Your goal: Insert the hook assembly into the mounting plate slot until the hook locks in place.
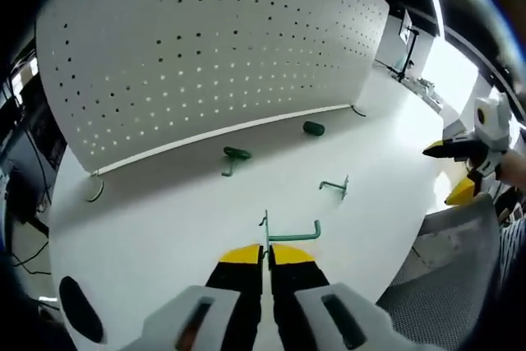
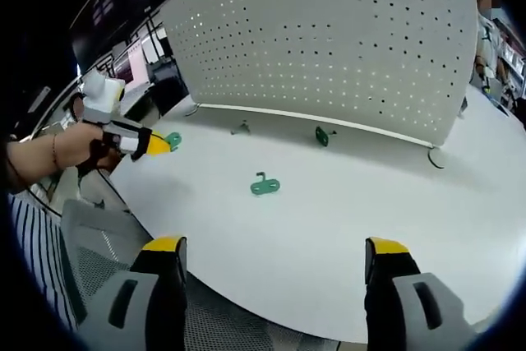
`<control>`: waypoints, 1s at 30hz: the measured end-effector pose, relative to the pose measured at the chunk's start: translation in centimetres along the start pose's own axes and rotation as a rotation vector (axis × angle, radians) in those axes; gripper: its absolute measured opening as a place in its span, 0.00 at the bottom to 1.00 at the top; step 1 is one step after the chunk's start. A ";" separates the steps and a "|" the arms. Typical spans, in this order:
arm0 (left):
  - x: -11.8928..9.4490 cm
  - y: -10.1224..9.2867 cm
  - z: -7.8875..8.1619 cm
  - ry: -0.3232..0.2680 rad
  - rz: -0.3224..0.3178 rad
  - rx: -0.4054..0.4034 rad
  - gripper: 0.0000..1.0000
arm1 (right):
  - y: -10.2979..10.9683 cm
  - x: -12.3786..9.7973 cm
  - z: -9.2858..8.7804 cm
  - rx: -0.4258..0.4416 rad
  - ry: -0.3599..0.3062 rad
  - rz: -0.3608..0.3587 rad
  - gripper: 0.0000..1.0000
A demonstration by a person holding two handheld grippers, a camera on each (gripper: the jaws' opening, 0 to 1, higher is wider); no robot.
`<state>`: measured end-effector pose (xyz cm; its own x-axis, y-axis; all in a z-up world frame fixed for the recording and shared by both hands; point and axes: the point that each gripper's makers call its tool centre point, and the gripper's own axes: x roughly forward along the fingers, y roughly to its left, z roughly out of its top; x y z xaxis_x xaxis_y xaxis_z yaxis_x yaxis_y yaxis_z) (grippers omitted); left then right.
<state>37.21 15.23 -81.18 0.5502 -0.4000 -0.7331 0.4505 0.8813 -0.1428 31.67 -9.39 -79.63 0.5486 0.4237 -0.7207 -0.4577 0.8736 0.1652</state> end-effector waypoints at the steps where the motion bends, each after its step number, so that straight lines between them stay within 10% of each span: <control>1: -0.1 -0.1 0.2 -0.003 -0.002 0.003 0.02 | 0.0 0.0 0.1 0.003 -0.005 0.000 0.87; 30: -2.8 -3.9 3.9 -0.113 -0.075 0.013 0.02 | 4.9 0.8 5.1 0.177 -0.113 0.168 0.75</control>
<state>36.62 11.91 -76.00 0.5896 -0.4914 -0.6410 0.5024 0.8445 -0.1853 33.43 -3.57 -75.97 0.5547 0.5814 -0.5952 -0.4245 0.8130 0.3985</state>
